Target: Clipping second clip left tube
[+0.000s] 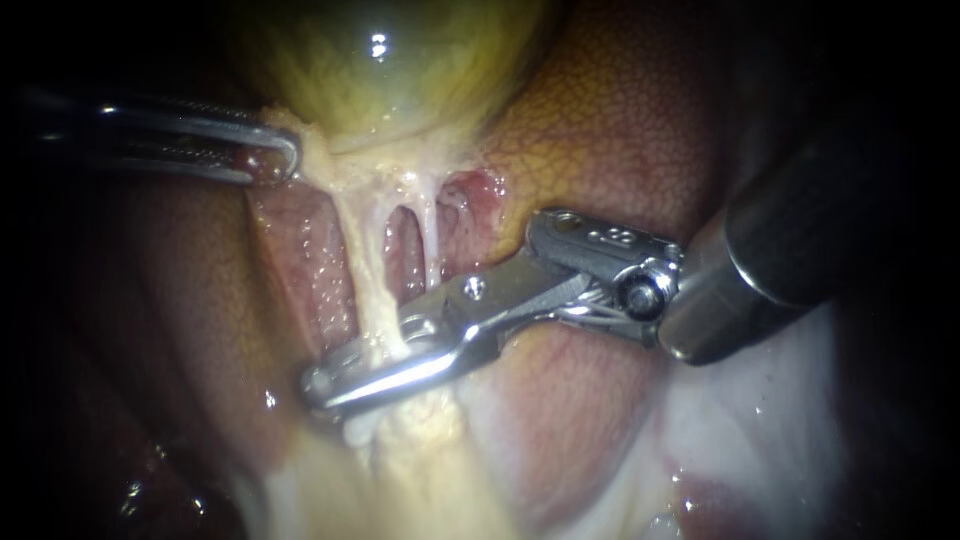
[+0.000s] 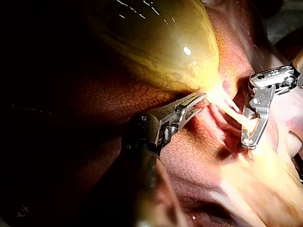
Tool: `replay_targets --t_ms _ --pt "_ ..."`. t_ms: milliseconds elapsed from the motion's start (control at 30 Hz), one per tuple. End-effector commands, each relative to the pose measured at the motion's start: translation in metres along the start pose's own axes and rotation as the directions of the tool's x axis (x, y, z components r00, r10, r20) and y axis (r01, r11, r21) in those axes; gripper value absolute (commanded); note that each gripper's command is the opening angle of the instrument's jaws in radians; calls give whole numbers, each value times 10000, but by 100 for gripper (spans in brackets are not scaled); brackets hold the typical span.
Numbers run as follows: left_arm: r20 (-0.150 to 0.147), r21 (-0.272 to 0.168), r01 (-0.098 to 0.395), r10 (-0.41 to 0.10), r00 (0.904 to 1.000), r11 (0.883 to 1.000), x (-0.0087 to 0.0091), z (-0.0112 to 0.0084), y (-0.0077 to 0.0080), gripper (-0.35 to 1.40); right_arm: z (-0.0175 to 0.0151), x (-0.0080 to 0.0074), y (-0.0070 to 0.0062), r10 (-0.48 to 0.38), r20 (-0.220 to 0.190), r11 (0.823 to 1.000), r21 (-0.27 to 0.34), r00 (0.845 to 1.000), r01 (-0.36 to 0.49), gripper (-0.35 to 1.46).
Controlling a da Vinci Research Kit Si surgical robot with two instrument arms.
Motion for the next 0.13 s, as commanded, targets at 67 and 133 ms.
replay_targets --t_ms 67,133 --pt "0 -1 3 -3 10000 10000 0 0 0 -35 0 0 0 -5 -13 10000 6 10000 5 -35" --pt "0 1 3 -3 10000 10000 0 0 0 -35 0 0 0 -5 -13 10000 6 10000 5 -35"
